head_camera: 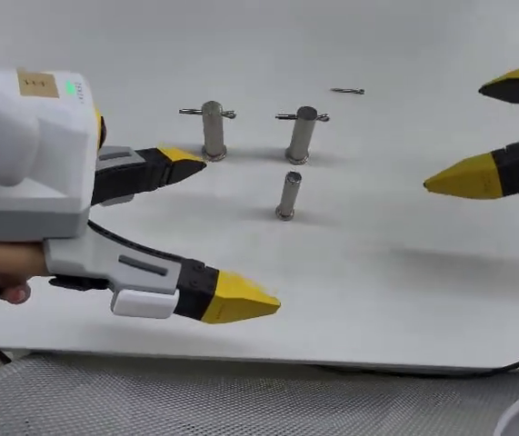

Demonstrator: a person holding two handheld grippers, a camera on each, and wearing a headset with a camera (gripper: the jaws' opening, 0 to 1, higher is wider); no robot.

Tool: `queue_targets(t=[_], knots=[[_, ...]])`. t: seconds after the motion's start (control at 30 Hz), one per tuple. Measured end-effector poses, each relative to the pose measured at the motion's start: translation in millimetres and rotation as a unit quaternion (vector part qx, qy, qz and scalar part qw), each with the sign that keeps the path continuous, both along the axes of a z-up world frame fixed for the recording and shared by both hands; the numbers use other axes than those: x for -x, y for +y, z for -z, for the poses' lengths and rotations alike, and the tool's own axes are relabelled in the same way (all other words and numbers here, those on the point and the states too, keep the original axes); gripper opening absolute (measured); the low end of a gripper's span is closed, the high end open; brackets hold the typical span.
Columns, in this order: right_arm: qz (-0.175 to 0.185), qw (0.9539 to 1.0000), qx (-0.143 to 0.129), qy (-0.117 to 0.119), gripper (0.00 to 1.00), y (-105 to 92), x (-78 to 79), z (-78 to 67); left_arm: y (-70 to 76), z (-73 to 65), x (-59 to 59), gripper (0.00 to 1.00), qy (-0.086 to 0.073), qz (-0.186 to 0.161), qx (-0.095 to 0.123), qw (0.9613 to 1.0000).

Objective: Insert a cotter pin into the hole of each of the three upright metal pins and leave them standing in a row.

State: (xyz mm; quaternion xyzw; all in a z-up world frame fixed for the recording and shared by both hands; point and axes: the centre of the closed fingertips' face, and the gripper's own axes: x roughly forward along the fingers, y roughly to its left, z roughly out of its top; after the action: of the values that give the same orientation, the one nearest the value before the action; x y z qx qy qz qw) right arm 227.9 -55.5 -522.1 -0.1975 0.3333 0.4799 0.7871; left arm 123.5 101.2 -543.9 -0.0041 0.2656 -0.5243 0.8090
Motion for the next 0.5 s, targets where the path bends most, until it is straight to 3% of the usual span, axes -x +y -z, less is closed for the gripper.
queue_targets(t=[0.13,0.3,0.43,0.5], knots=[[-0.005,0.9996,0.027,-0.007,0.74,-1.2,-32.8,-1.2,0.5,-2.5,0.7,0.99,-0.004,0.002,-0.004,1.0],[-0.023,0.9986,0.048,-0.007,0.58,-1.7,-62.6,2.6,-1.4,-4.6,5.3,0.98,-0.003,0.002,-0.008,1.0],[-0.073,0.9943,0.077,0.005,0.54,3.3,-69.7,10.1,-3.6,-4.0,8.5,0.97,-0.003,-0.001,-0.017,0.9998],[-0.096,0.9913,0.089,0.016,0.47,6.2,-68.9,14.2,-0.5,-3.2,7.7,0.96,-0.002,-0.005,-0.018,0.9998]])
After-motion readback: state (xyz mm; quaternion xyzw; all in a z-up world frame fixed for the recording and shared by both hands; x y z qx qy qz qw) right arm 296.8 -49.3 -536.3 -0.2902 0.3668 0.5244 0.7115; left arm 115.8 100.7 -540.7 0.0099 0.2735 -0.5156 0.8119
